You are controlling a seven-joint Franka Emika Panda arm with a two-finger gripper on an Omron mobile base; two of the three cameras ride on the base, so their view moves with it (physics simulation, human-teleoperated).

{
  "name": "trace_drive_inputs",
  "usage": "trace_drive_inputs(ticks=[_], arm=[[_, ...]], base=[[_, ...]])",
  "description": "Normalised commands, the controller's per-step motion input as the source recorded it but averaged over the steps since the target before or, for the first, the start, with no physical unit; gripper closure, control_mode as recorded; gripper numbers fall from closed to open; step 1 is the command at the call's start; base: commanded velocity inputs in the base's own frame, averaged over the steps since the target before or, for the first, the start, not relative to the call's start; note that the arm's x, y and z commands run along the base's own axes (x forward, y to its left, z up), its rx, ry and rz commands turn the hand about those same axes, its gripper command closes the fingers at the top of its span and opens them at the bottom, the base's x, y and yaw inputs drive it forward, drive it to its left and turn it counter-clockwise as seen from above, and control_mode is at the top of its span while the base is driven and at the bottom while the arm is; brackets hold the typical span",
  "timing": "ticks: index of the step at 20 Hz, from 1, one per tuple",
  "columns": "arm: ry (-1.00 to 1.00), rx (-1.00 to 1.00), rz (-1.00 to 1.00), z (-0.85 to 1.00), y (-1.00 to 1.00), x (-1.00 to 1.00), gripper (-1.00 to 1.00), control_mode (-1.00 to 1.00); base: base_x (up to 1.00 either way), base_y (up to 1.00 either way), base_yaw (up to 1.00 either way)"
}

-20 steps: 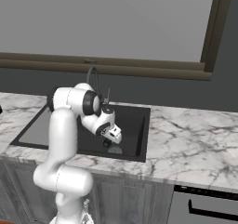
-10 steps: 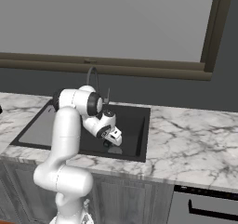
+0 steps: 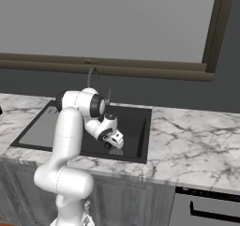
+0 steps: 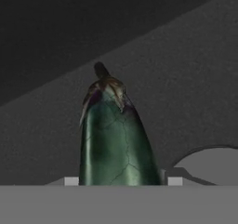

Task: Turn on the sink faucet. Then move the eggplant from the counter to the sink. Turn off the sink. Move the vegetable from the sink to the pot next to the stove. Finally move the pot to the rear left burner.

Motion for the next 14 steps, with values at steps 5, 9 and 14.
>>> trace_drive_inputs(ticks=[5,9,14], arm=[[-0.04,0.0,-0.05,0.03,0.0,-0.08,1.0,-1.0],[-0.03,-0.01,-0.09,0.55,-0.05,-0.25,1.0,-1.0],[-0.04,-0.03,-0.11,0.84,-0.11,-0.19,1.0,-1.0]], base=[[0.0,0.0,0.0],[0.0,0.0,0.0],[0.0,0.0,0.0]])
